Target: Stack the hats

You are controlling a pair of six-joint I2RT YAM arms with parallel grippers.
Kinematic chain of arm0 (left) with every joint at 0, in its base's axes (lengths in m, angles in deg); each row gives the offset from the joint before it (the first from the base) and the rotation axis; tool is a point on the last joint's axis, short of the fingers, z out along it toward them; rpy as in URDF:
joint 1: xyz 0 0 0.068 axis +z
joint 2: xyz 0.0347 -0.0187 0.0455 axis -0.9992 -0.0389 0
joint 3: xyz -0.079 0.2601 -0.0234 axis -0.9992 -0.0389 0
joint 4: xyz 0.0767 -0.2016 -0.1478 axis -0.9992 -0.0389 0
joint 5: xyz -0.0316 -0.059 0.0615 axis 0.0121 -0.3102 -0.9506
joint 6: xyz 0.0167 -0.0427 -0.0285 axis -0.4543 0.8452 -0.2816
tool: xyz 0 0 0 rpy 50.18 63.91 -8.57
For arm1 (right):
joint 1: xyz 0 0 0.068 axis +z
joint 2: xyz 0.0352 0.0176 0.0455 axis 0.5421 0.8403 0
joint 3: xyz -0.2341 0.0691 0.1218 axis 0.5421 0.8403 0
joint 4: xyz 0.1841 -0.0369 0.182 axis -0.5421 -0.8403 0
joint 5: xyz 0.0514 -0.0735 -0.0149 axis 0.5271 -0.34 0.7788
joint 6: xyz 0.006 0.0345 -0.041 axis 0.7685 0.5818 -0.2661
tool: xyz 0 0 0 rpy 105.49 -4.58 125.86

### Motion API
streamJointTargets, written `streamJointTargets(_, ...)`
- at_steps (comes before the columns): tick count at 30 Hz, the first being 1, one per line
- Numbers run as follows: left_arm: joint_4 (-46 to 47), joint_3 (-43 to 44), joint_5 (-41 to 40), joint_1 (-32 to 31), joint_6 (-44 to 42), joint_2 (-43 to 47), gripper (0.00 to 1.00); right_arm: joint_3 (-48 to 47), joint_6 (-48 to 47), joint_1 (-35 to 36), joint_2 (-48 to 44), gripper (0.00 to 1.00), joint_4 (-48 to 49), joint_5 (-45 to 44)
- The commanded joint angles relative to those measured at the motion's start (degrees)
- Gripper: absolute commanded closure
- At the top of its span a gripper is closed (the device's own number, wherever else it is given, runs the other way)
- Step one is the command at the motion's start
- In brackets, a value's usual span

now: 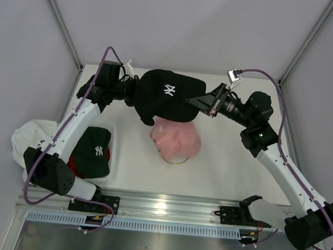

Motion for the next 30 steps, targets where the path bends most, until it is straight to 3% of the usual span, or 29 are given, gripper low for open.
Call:
streamJointTargets(1, -6.53, 5.4, -16.1, -0.18, -2.17, 3.44, 0.99, -1.75, -6.37, -0.5, -5.09, 1.0, -5.29, -0.12)
streamJointTargets(2, -7.32, 5.57, -21.17, -0.18, -2.43, 3.71, 0.99, -0.97, -6.9, -0.94, -5.88, 1.0, -6.44, 0.05)
streamJointTargets(7, -10.14, 3.82, -28.24, -0.62, -3.75, 4.85, 0.99, 9.92, -3.32, -7.35, -13.24, 1.0, -9.0, 3.3)
streamJointTargets(16, -16.38, 6.1, -41.25, -8.88, -4.55, 3.71, 0.99, 24.69, -0.49, -14.37, -23.72, 1.0, -11.2, 6.11)
streamJointTargets(25, -18.84, 7.33, -44.33, -10.64, -3.23, 3.8, 0.99, 28.83, -3.13, -23.35, -27.86, 1.0, -16.82, 13.5)
streamJointTargets(30, -20.42, 7.51, -47.23, -11.69, -2.88, 3.09, 0.99, 34.37, -1.63, -28.45, -28.03, 1.0, -13.66, 16.66)
